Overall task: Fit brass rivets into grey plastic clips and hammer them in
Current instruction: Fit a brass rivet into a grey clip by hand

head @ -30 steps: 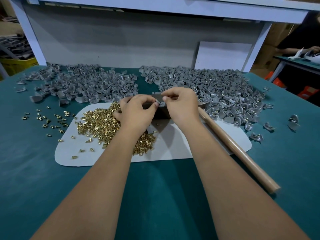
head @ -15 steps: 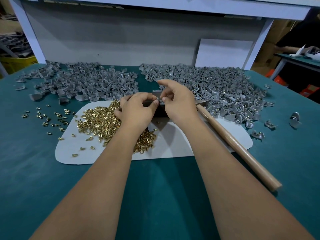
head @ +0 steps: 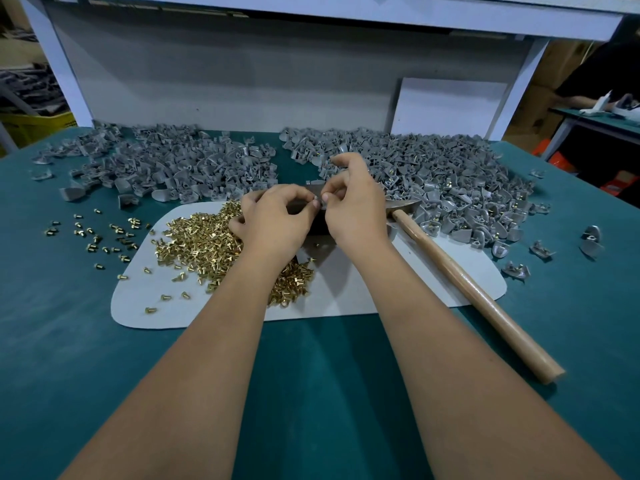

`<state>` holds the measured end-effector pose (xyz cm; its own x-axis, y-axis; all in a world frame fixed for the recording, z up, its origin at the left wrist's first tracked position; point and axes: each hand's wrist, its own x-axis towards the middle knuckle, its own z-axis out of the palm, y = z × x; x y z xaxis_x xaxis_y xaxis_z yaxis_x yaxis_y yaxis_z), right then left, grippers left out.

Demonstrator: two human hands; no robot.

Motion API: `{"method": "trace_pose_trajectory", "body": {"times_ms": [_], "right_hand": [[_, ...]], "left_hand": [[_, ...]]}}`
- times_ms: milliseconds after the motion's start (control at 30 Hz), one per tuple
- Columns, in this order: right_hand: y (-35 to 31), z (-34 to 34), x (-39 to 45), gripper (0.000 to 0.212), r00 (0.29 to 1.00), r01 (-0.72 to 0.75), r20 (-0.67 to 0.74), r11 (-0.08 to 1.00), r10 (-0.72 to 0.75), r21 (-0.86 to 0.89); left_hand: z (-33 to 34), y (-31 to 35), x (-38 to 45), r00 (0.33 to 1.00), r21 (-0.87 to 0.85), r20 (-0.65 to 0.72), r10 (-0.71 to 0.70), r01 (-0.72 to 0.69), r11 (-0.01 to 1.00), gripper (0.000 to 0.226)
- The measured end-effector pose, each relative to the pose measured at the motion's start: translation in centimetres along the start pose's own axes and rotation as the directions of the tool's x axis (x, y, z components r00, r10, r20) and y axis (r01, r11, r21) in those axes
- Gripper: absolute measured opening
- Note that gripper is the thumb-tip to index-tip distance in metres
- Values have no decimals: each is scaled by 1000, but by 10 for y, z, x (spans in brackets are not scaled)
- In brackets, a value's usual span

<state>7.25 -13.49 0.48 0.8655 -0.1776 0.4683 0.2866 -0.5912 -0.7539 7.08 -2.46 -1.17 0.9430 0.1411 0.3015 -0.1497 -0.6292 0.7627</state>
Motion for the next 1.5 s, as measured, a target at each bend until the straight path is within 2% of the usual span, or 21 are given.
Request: {"method": "trace_pose_trajectory", "body": {"times_ms": [167, 333, 533, 733, 867, 1067, 1200, 1367, 1500], "right_hand": [[3, -6, 2, 47, 999, -11, 48, 999, 9, 47], [2, -7, 8, 44, 994, 13, 110, 999, -8, -46], [1, -3, 10, 32, 997, -29, 70, 997, 34, -74], [11, -10, 1, 29, 994, -22, 108, 996, 13, 87], [10, -13, 1, 30, 997, -61, 55, 984, 53, 167], [8, -12, 3, 10, 995, -78, 65, 995, 74, 62], [8, -11, 3, 13, 996, -70, 58, 998, 70, -1], [1, -6, 6, 17, 996, -62, 53, 981, 73, -184], [-5, -7, 9, 16, 992, -75, 75, 961, 98, -266]], "left_hand": [[2, -1, 1, 1000, 29, -22, 6, -5, 1000, 19], [3, -2, 2, 1000, 14, -12, 11, -11, 1000, 10], [4, -1, 0, 999, 22, -26, 35, -35, 999, 6], [5, -2, 1, 998, 53, -40, 38, -36, 998, 7], [6, -2, 1, 998, 39, -46, 42, -40, 998, 9], [4, -1, 0, 998, 45, -45, 52, -50, 998, 7], [4, -1, 0, 998, 45, -37, 43, -42, 998, 7], [4, 1, 0, 1000, 15, -28, 12, -11, 1000, 6], [3, 1, 1, 1000, 4, -20, 10, -10, 1000, 7]]}}
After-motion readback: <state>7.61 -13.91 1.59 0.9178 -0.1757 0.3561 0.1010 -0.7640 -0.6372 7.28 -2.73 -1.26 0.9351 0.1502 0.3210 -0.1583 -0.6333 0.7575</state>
